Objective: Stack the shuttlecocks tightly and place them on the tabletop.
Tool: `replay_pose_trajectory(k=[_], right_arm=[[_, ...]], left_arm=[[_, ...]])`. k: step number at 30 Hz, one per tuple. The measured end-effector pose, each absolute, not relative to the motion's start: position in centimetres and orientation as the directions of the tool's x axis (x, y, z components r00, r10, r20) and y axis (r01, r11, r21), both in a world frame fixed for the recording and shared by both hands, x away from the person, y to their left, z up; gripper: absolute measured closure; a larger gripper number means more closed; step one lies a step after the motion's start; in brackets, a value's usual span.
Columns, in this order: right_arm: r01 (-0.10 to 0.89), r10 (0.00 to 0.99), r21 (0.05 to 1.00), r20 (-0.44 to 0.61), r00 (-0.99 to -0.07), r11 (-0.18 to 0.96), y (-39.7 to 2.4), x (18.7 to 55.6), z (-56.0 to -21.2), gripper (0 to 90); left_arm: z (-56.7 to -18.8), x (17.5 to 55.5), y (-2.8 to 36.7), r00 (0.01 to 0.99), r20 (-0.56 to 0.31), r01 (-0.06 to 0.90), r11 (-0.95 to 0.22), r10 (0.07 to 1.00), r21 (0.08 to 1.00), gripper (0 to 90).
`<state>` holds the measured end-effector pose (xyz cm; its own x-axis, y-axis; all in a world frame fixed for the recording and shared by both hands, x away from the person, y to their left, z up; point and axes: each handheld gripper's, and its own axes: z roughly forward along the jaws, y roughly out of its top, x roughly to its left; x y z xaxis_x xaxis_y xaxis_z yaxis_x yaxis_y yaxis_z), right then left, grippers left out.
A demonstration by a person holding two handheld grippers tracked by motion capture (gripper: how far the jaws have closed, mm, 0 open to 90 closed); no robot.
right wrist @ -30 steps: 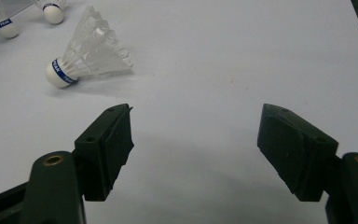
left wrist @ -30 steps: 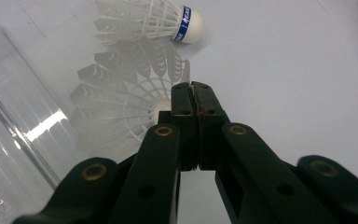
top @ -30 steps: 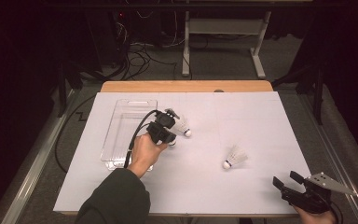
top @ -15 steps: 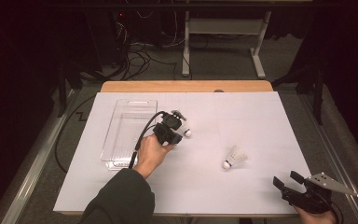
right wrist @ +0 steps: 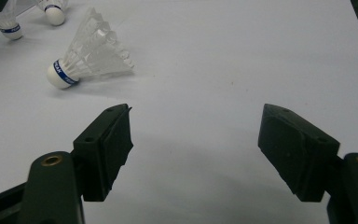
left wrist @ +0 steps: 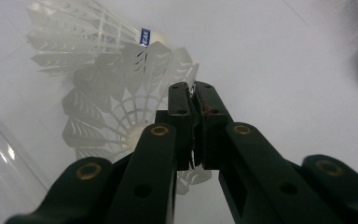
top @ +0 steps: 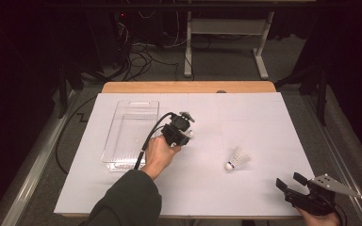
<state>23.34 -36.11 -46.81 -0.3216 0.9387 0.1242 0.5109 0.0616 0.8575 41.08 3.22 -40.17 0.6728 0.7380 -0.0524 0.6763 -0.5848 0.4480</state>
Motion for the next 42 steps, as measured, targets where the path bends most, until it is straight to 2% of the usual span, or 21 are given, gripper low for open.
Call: replay_pose_trajectory(k=[42], right_arm=[[0.512, 0.937, 0.857, 0.126, -0.325, 0.062, -36.1, 23.4, -46.8, 26.1]], left_arm=[[-41.9, 41.5, 0.5, 0.662, -0.063, 0.681, -0.564, 0.747, 0.467, 81.8]])
